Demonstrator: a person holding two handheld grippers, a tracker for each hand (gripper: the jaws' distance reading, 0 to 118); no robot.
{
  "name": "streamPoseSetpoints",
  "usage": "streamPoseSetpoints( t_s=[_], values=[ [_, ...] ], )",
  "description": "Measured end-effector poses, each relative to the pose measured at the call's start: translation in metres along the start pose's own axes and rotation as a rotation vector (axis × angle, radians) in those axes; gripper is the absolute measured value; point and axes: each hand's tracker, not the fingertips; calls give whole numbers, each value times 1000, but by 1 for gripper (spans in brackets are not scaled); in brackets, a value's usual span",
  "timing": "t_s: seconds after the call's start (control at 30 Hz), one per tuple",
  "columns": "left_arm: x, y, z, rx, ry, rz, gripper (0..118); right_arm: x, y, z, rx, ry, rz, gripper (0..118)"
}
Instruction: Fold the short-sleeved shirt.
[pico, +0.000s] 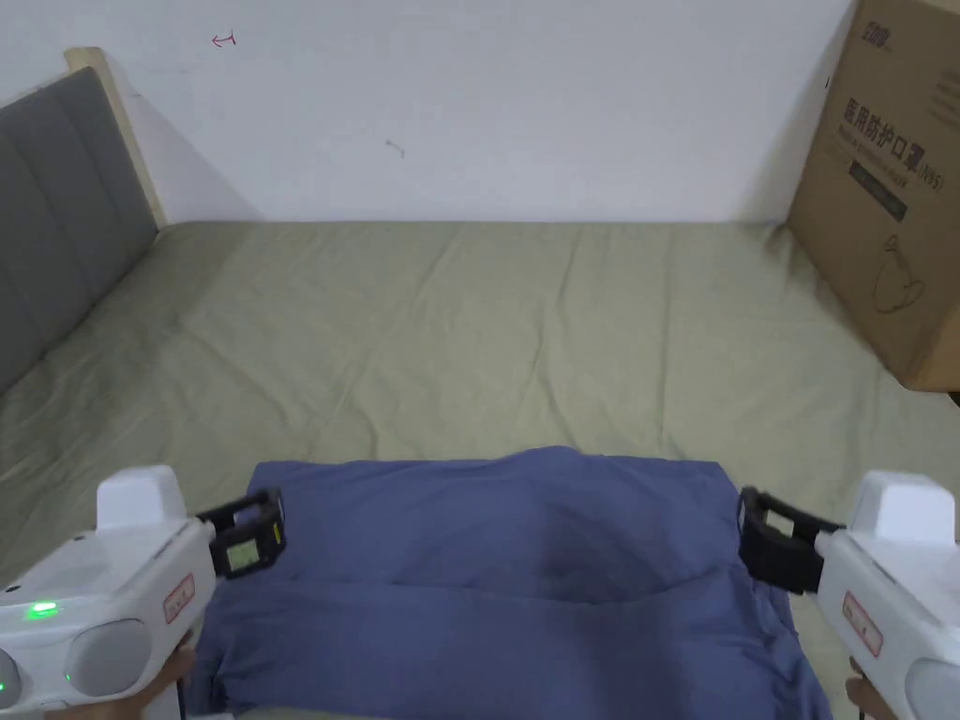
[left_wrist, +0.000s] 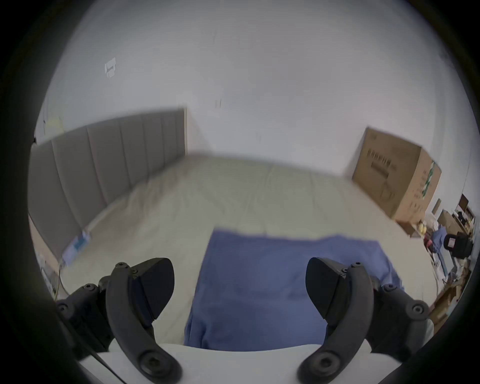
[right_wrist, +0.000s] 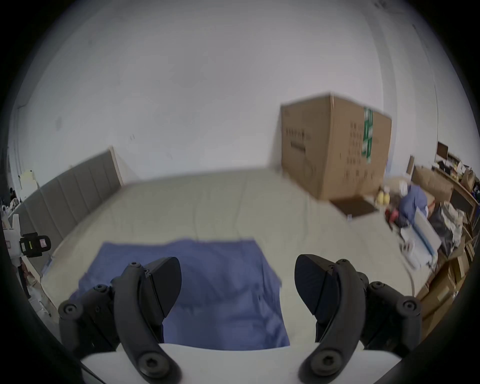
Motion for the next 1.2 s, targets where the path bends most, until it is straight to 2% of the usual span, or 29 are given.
streamPoseSetpoints(
  t_s=[0.1, 0.13, 0.2, 0.23, 0.27, 0.3, 0.33, 0.37, 0.4, 0.73, 0.9, 1.03, 1.1, 1.13, 1.17, 1.2],
  values=[
    [22, 19, 19, 136, 11, -55, 106, -15, 19, 13, 103, -16, 41, 93],
    [26, 21, 22, 167, 5, -73, 101, -7, 12, 6, 131, -23, 54, 92],
    [30, 20, 18, 201, 19, -94, 83, -12, 13, 8, 161, -41, 82, 90],
    [33, 19, 17, 197, 18, -103, 67, -14, 13, 8, 162, -43, 93, 84],
    [35, 17, 18, 202, 10, -110, 50, -14, 8, 5, 165, -51, 95, 77],
    [37, 15, 18, 205, 6, -119, 32, -13, 6, 4, 173, -53, 98, 64],
    [35, 13, 10, 199, 0, -119, 5, -13, 5, 2, 177, -54, 99, 37],
    [36, 12, 8, 177, -19, -112, 0, -12, 4, 1, 183, -59, 103, 14],
    [34, 9, 8, 166, -28, -110, 0, -13, 2, -1, 185, -65, 104, 0],
    [31, 20, -48, 26, -47, -109, 0, -11, 5, -40, 155, -44, 112, 0],
    [14, 29, -135, -151, -45, -95, 0, -14, 12, -77, 121, -33, 123, 0],
    [-12, 26, -215, -315, -82, 1, 0, -15, 13, -105, 96, -35, 123, 0],
    [-19, 20, -251, -385, -31, -4, 0, -16, 14, -118, 78, -39, 122, 0],
    [-8, 24, -244, -410, -13, -22, 0, -16, 13, -123, 71, -42, 122, 0],
    [-11, 22, -259, -461, -11, -28, 4, -17, 12, -130, 64, -45, 121, 0],
    [-14, 17, -274, -513, -13, -10, 15, -16, 12, -135, 54, -45, 121, 0]
  ],
)
